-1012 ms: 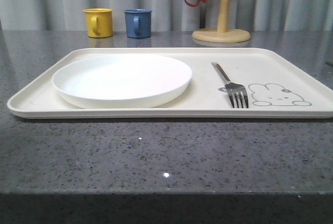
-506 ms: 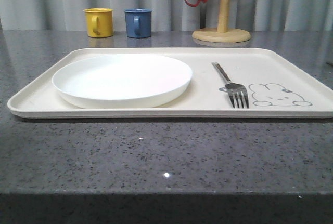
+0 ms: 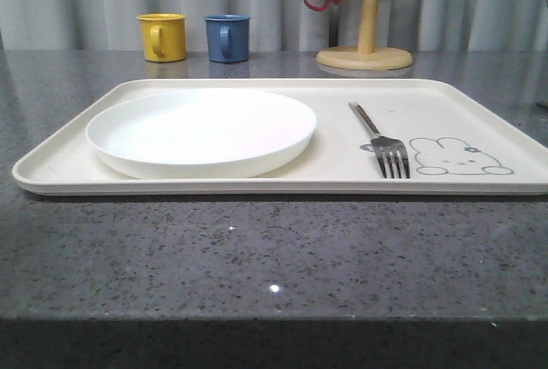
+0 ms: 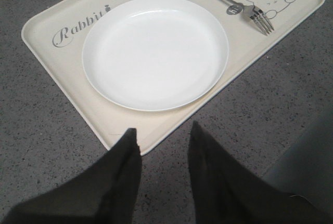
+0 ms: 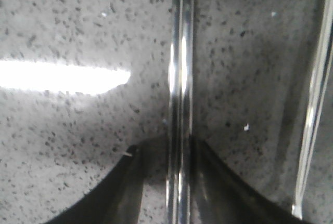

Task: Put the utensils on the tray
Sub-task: 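Grasp the steel chopsticks with the right gripper, then place the chopsticks on the tray beside the fork, release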

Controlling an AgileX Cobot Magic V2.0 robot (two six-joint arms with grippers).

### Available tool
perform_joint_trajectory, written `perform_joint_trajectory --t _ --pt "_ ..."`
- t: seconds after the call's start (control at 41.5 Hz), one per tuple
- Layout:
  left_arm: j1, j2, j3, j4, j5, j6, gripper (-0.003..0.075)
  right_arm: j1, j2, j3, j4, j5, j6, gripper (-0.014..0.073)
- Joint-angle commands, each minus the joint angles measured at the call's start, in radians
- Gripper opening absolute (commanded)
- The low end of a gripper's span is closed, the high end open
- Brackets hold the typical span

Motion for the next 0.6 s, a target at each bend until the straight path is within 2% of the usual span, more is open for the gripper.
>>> perform_joint_trajectory --t 0.0,0.12,0.337,0.578 --pt "-0.008 -0.002 -0.028 -0.012 -0.070 -0.008 0.0218 -0.007 -0.026 -0.021 -0.008 -0.007 -0.006 0.0277" --pt "-0.008 -0.002 -0.028 -0.012 -0.070 -0.008 0.0218 -0.007 -0.026 -0.022 -0.008 0.018 -0.006 0.0248" --pt "-0.008 -0.002 -0.028 -0.012 -0.070 -0.008 0.0218 -0.007 -0.026 -0.022 -0.008 0.027 -0.006 0.0079" --pt "-0.008 -0.002 -0.028 -0.012 -0.070 -0.008 0.0218 -0.007 -0.026 -0.022 -0.004 0.029 -0.006 0.0065"
